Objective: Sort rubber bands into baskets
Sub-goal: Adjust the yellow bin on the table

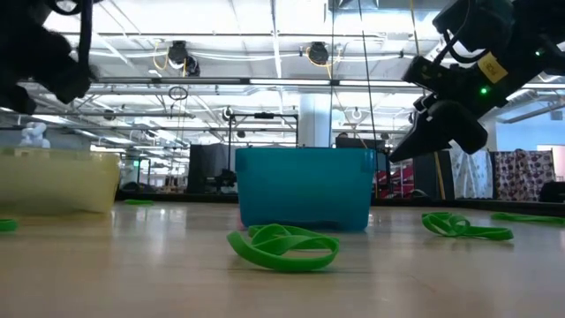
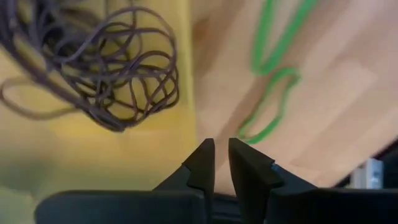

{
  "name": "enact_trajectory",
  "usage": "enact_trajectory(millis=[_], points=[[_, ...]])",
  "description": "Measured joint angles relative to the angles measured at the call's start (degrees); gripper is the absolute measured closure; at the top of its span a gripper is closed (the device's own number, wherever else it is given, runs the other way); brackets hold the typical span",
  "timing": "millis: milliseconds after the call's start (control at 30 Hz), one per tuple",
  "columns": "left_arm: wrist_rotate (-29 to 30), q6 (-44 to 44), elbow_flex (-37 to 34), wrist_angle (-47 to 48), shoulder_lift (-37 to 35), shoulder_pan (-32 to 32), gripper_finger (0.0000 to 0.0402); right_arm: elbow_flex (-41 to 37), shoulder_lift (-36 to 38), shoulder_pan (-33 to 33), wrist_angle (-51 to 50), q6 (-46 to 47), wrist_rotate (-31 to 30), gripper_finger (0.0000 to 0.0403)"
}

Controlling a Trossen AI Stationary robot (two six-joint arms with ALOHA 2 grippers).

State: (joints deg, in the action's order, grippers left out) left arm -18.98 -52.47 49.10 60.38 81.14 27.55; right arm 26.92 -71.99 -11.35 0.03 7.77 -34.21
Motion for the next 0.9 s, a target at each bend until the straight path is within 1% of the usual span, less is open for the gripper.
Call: enact_trajectory(millis=[233, 333, 500, 567, 733, 900], points=[[2.7, -1.2, 0.0, 8.2, 0.0, -0.1, 0.037, 0.0, 0.0, 0.0, 0.2, 0.0, 0.2, 0.0403], [4.4, -1.2, 0.0, 11.6, 0.0, -0.1, 0.0373, 0.0, 0.0, 0.0, 0.2, -0.4, 1.3, 0.0403], [8.0, -1.2, 0.0, 18.6, 0.0, -0.2, 0.0373, 0.0, 0.0, 0.0, 0.5, -0.7, 1.5, 0.0403], [8.9, -0.8, 0.0, 18.3, 0.0, -0.2, 0.0373, 0.0, 0.0, 0.0, 0.8, -0.7, 1.5, 0.0403], [8.9, 4.1, 0.3, 14.2, 0.0, -0.7, 0.0373, 0.0, 0.0, 0.0, 1.1, -0.7, 1.5, 0.0403], [10.5, 10.1, 3.6, 9.8, 0.0, -3.2, 0.0373, 0.0, 0.0, 0.0, 2.0, -0.7, 1.5, 0.0403]])
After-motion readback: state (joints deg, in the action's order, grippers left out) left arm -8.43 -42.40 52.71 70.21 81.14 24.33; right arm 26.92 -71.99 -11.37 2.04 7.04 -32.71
